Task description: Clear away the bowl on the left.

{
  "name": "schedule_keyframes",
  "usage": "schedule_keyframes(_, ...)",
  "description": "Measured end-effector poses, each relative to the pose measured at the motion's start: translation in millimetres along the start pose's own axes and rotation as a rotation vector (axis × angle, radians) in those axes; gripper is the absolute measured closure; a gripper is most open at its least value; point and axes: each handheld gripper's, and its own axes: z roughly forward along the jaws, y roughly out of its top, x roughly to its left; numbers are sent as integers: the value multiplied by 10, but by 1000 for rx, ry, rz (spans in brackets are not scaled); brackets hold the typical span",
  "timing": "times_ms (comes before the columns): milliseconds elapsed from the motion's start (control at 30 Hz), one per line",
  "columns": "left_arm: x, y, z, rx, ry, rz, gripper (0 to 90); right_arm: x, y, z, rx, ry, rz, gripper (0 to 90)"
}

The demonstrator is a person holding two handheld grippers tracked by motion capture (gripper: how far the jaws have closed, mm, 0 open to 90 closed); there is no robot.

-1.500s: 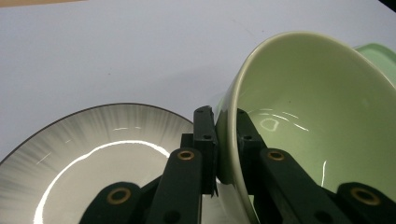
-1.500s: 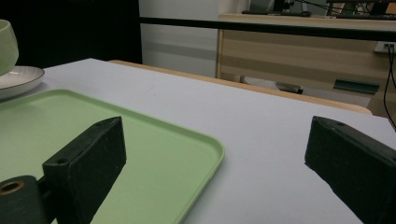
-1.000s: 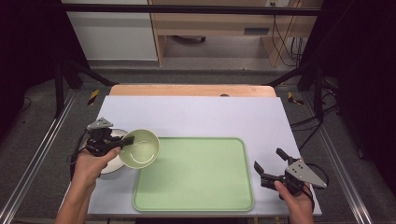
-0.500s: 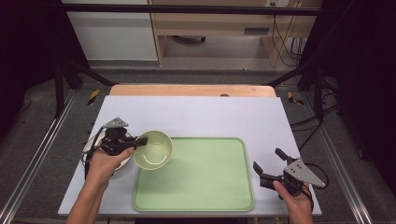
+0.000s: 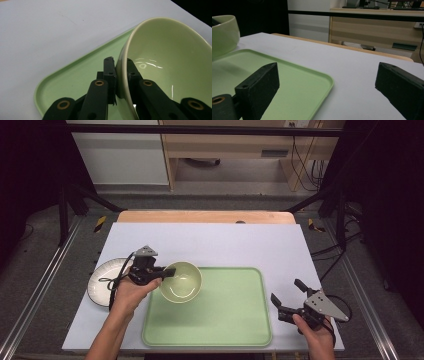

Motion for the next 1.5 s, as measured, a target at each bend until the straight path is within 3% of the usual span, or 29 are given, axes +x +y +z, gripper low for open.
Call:
schedule_keyframes(367, -178, -10, 147, 25, -47, 14, 827, -9, 28, -37, -59, 7, -26, 51)
schedule_keyframes(900, -366, -68, 381, 59, -119, 2, 826, -4, 54, -51, -74, 5, -8, 58)
schedule_keyframes(1500, -381, -151, 500, 85, -143, -35, 826, 45, 35, 5, -47, 23, -24, 55)
